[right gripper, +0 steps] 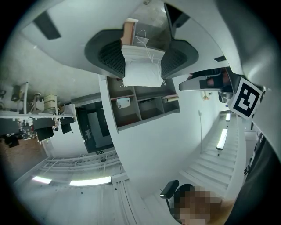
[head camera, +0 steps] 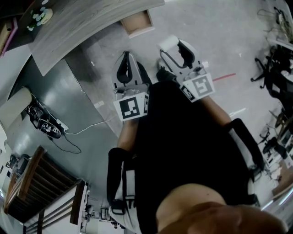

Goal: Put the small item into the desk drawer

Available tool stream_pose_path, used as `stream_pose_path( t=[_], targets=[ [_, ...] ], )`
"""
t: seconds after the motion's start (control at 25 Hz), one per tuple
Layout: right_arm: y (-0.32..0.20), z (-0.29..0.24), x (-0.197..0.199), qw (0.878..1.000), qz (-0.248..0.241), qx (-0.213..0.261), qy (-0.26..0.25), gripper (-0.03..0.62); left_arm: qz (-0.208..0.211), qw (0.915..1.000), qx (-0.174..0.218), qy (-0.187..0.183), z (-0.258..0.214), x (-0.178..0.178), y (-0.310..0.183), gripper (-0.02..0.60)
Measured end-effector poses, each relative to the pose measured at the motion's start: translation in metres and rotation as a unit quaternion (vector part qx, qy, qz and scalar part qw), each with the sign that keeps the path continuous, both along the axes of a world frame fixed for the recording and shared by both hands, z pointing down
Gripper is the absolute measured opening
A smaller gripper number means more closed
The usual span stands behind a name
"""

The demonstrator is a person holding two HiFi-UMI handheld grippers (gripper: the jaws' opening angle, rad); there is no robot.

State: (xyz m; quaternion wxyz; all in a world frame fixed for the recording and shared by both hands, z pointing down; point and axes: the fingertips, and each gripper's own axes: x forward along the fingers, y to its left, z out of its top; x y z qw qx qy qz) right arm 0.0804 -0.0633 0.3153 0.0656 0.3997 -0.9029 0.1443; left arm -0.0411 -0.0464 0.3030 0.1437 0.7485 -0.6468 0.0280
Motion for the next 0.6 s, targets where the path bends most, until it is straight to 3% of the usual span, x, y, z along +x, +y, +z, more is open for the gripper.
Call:
stream_pose_path(
  t=[0.6],
  targets=[
    [-0.053, 0.050, -0.061, 0.999, 0.006, -0.034, 0.022, 0.256, 0.002, 0.9994, -0.029, 0.017, 0.038, -0.052, -0.054, -0.015]
  ],
)
